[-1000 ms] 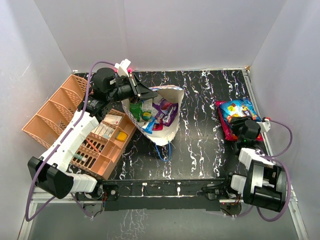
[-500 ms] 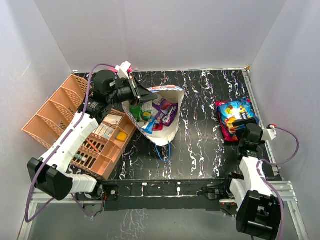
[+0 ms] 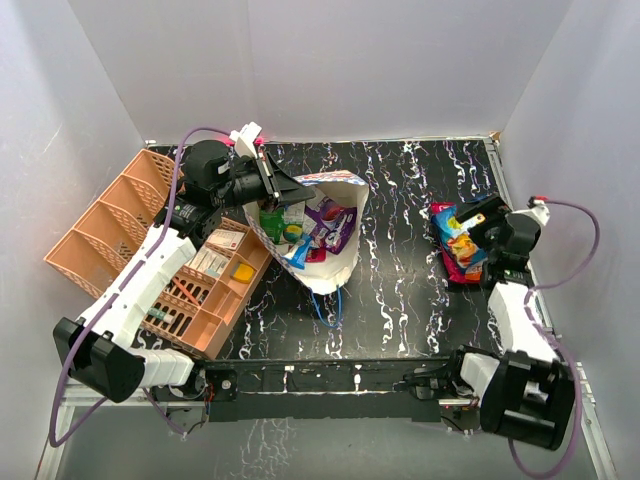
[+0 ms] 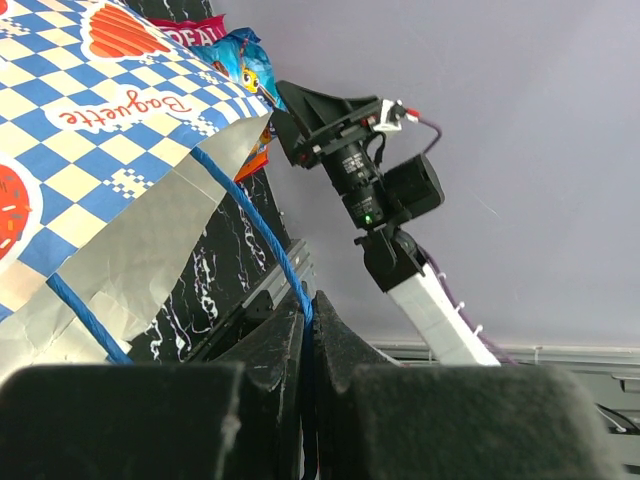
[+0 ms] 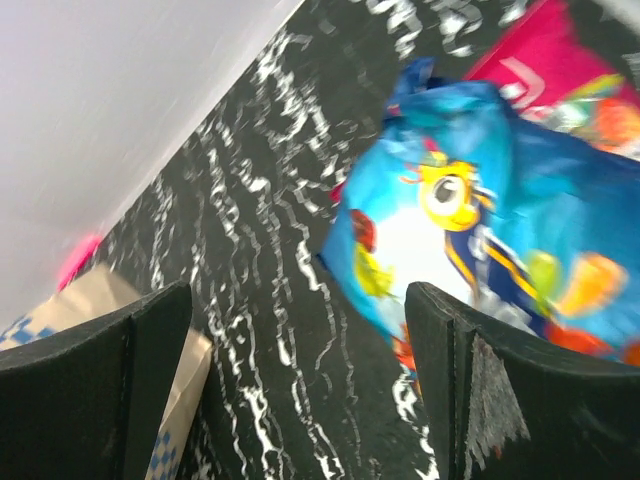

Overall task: Take the snacks out of the paper bag
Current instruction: Place the snack at the center of the board, then pick up the snack from the paper bag.

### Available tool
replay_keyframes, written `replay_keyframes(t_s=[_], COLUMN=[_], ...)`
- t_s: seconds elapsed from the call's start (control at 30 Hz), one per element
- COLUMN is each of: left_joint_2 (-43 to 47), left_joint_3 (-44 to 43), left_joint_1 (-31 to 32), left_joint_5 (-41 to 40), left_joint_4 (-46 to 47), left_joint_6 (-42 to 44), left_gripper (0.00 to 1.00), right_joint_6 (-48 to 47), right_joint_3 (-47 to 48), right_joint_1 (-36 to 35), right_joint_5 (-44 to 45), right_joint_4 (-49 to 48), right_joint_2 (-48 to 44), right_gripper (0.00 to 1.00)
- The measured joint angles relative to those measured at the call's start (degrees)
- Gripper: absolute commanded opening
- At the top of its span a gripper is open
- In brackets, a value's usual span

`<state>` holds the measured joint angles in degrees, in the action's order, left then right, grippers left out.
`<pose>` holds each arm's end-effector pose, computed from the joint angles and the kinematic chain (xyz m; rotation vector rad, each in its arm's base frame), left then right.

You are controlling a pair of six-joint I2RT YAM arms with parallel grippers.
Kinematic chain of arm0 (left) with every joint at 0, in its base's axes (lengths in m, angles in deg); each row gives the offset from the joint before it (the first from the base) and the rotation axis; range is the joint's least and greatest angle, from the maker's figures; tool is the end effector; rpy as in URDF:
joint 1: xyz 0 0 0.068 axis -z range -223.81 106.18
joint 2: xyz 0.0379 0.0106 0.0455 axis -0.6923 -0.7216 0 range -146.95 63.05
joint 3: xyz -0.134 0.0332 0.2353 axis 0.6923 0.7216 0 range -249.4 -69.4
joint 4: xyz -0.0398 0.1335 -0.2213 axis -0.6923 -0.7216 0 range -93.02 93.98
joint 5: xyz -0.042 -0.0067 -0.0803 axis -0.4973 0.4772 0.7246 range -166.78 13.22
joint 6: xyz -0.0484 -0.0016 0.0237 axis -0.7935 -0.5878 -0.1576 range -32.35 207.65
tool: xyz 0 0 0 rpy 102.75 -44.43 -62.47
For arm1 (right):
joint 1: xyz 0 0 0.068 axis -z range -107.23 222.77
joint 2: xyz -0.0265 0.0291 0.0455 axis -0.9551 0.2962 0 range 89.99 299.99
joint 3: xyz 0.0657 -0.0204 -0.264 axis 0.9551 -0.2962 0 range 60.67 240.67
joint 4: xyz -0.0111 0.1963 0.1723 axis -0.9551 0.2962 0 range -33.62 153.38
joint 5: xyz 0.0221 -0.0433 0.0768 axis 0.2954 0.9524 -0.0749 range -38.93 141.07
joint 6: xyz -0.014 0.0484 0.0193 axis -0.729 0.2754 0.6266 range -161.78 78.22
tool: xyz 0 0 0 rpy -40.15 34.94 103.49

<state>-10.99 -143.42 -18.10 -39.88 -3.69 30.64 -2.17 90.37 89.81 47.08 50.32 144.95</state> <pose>0.2556 -0.1468 0.4135 0.0208 1.9640 -1.5613 0.2100 -0.0618 0.2433 0.8684 1.7110 0.3325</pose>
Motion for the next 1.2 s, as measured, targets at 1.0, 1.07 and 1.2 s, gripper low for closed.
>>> replay_keyframes(t_s=[1.0, 1.07, 1.2], left_joint_2=[-0.9, -0.9, -1.0], left_joint_3=[-0.4, -0.4, -0.3], left_joint_1=[0.0, 0.0, 0.4], left_joint_5=[1.4, 1.5, 1.5], left_joint_4=[-0.3, 0.4, 2.1], left_joint_6=[0.2, -0.3, -1.6], left_gripper=[0.0, 0.0, 0.0], right_joint_6=[4.0, 2.6, 0.1], right_joint_3=[1.4, 3.8, 9.9], right_joint_1=[15.9, 15.8, 13.1], right_joint_5=[-31.4, -30.3, -27.7], right_joint_4=[-25.0, -19.1, -10.8], right_joint_2=[24.8, 21.5, 17.0], right_gripper=[0.98, 0.98, 0.98])
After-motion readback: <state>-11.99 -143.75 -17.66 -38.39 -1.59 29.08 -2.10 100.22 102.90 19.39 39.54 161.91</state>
